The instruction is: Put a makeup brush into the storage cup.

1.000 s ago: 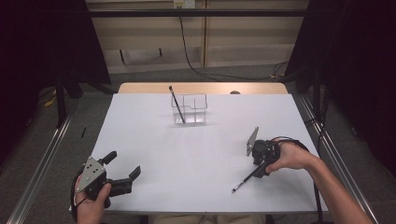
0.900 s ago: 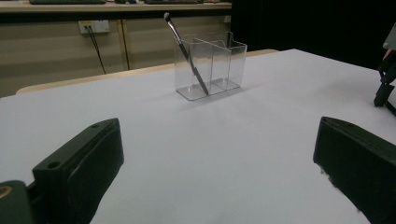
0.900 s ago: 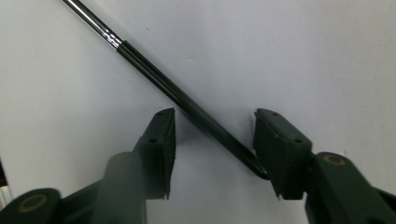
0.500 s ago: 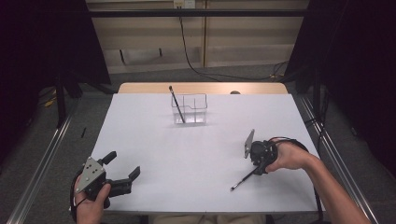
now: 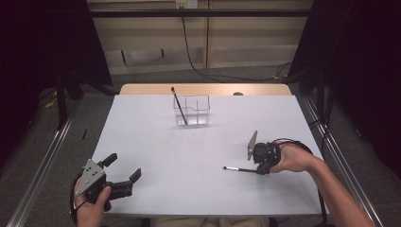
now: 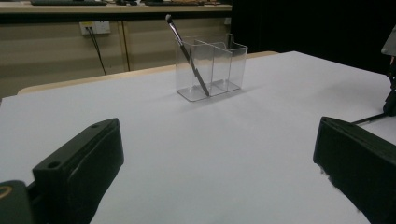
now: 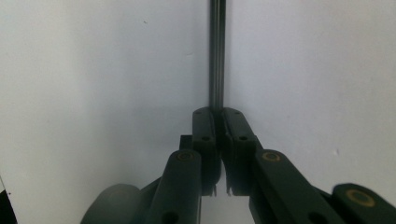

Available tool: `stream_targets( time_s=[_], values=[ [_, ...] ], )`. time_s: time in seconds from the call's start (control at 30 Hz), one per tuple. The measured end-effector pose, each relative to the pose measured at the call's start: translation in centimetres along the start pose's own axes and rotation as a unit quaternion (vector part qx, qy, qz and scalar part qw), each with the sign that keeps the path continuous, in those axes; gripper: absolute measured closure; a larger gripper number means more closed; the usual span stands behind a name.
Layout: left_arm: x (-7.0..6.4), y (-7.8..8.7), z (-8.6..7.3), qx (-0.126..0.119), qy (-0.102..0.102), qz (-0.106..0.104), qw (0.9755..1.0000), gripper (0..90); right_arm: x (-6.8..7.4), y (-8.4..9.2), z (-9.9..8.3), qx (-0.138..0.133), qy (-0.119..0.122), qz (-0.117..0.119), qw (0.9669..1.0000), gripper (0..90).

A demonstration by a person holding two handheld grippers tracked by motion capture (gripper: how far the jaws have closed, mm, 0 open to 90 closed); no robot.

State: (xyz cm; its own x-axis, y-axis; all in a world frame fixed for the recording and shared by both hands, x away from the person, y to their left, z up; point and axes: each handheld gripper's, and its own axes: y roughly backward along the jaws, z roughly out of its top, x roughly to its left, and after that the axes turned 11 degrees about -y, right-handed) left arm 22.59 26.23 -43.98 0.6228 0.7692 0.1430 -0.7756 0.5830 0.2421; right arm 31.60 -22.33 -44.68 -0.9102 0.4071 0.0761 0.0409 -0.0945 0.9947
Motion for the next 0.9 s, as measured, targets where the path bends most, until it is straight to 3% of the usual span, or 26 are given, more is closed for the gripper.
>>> stream_targets(
  time_s=[0.47, 0.63, 0.9],
  values=[
    [0.01, -0.01, -0.02, 0.003, -0.002, -0.002, 1.0, 1.7, 0.13, 0.07, -0.12, -0.002, -0.013, -0.004, 0.9999, 85.1],
    [-0.03, 0.06, 0.05, -0.002, -0.001, -0.002, 1.0, 1.7, 0.31, 0.08, -0.42, -0.018, -0.009, -0.011, 0.9997, 85.2],
    [-0.11, 0.09, 0.1, -0.002, -0.003, -0.002, 1.0, 1.7, 0.23, 0.17, -0.67, -0.041, -0.02, -0.005, 0.999, 85.3]
  ],
)
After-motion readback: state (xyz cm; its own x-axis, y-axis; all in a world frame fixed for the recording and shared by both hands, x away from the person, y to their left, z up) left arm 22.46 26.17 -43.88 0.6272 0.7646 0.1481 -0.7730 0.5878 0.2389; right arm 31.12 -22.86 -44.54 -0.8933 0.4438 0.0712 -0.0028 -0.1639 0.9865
